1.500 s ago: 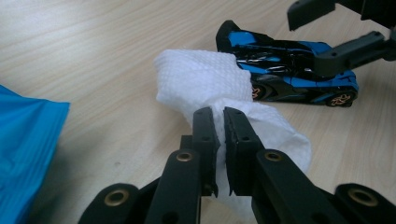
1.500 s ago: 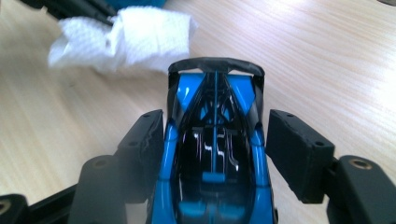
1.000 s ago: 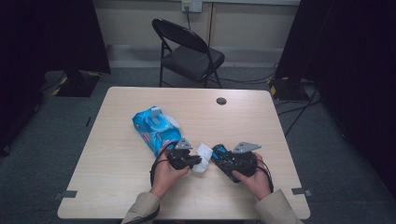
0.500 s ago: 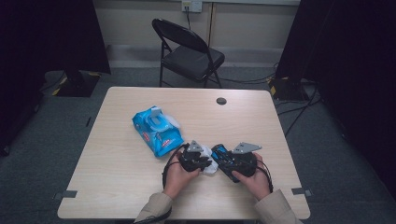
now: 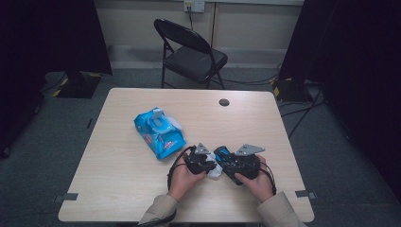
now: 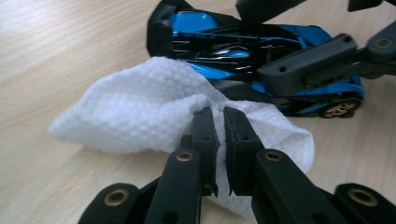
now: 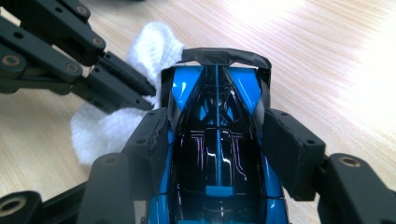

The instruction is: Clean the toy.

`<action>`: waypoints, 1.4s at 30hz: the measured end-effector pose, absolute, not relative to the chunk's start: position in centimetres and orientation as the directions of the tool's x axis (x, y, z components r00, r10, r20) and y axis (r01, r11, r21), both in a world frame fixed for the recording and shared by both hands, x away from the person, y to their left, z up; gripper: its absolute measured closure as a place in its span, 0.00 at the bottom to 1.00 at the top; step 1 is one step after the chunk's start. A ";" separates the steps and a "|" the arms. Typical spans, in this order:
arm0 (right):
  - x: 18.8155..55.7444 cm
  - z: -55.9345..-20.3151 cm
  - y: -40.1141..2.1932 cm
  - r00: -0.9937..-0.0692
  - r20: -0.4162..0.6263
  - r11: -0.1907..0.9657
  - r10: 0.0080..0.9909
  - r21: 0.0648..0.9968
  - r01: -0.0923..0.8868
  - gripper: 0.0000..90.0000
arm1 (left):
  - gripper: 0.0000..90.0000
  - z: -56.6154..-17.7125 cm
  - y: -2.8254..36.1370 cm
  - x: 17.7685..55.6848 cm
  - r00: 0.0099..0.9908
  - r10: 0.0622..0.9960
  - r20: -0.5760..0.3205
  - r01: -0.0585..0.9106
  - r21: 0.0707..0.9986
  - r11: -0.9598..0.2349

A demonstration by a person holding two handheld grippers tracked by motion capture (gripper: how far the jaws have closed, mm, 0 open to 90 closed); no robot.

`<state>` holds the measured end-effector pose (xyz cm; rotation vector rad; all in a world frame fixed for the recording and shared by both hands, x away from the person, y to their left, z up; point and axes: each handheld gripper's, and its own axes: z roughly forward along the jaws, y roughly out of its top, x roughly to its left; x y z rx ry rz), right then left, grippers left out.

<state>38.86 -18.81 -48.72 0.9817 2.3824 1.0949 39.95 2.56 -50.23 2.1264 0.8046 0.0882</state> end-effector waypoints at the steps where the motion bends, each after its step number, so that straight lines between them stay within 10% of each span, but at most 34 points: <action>1: 38.9 -48.7 -18.8 -0.703 -0.019 0.464 0.711 0.764 0.449 0.47 | 0.93 -50.2 2.4 39.8 0.794 0.572 -0.206 0.511 0.735 -0.446; 42: 38.9 -48.8 -18.9 -0.693 0.002 0.443 0.721 0.769 0.462 0.47 | 0.93 -49.7 -1.0 35.0 0.877 0.410 -0.252 0.446 0.744 -0.497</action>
